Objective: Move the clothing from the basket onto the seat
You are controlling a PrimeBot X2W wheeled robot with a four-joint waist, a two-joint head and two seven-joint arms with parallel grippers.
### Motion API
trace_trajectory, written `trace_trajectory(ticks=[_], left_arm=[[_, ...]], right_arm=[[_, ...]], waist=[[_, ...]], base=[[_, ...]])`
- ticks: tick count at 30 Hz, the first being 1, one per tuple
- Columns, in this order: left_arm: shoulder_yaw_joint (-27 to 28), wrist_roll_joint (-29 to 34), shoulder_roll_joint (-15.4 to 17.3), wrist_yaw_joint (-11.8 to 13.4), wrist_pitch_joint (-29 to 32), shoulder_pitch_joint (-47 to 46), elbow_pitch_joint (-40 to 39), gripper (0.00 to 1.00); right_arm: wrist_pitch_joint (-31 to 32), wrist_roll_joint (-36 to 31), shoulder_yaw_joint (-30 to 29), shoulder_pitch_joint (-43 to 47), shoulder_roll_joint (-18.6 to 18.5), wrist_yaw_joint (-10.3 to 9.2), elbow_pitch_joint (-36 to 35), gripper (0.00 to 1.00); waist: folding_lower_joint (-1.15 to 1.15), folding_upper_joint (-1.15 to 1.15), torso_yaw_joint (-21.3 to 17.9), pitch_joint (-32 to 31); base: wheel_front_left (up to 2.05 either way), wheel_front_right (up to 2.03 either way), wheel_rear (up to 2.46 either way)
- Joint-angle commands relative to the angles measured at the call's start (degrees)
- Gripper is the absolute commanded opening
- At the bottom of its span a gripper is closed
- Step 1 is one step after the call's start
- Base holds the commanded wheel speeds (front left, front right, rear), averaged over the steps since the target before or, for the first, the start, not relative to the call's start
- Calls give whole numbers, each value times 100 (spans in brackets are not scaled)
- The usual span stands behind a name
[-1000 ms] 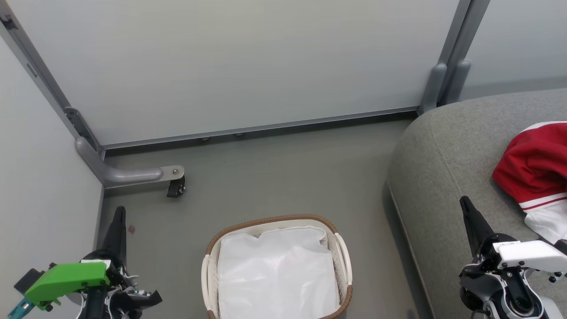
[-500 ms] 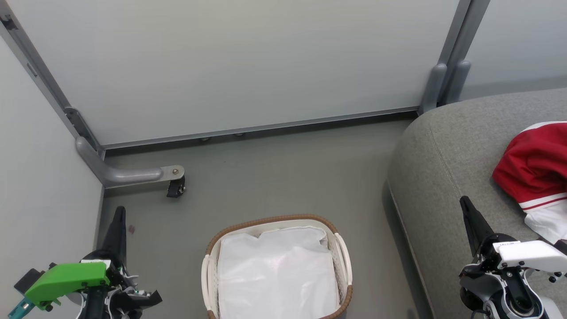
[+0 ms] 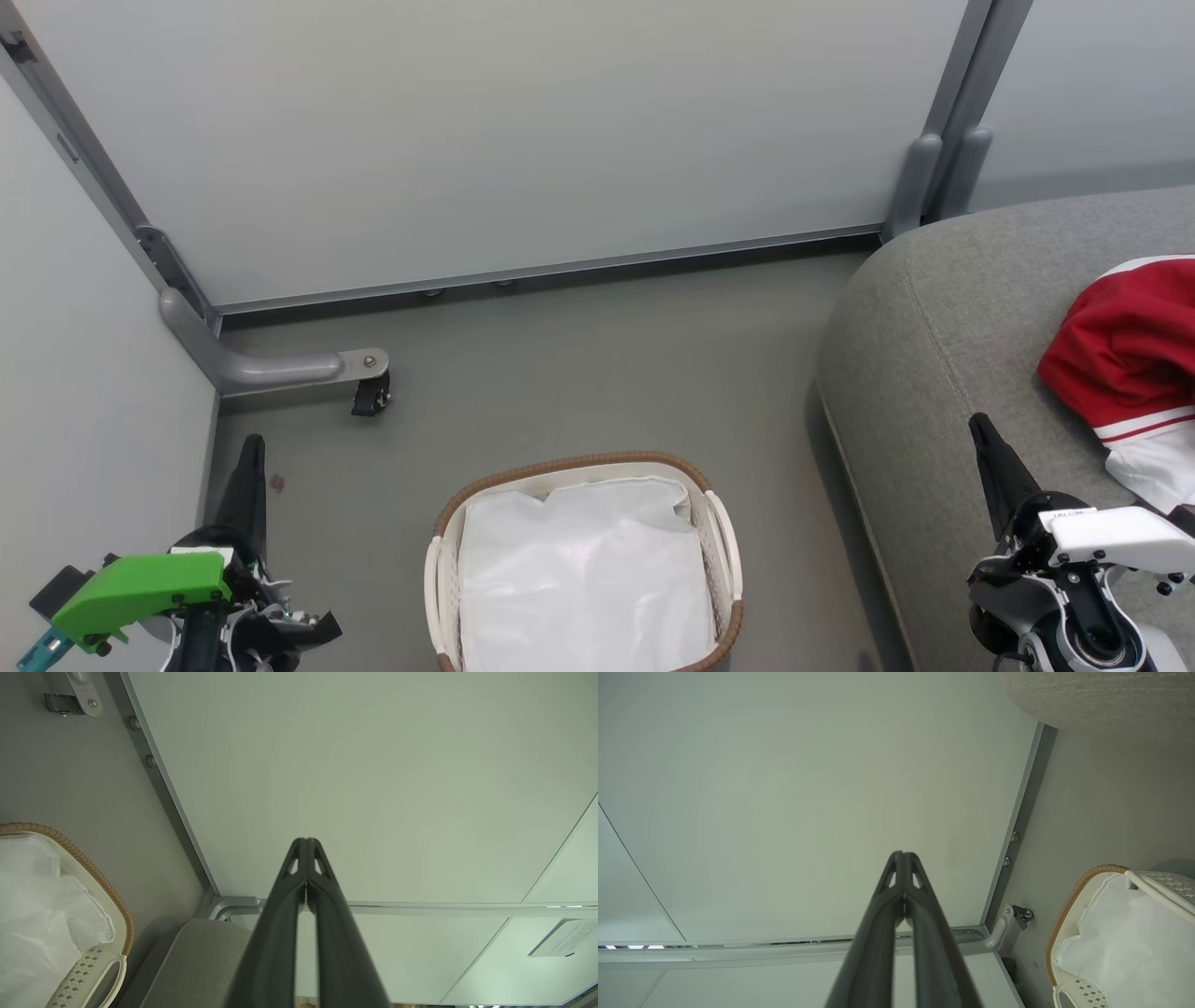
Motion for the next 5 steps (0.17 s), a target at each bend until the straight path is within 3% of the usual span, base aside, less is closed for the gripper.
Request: trace_trajectory(ticks=[1, 5], left_arm=[[12, -19, 40, -35, 18, -55, -8, 0], [12, -19, 40, -35, 18, -55, -8, 0]], right_arm=[[8, 18, -14, 59, -36, -2, -14, 0], [8, 18, -13, 59, -36, -2, -14, 0]], waist=[[0, 0, 0, 0], [0, 0, 0, 0]], base=[[0, 0, 0], [0, 0, 0]])
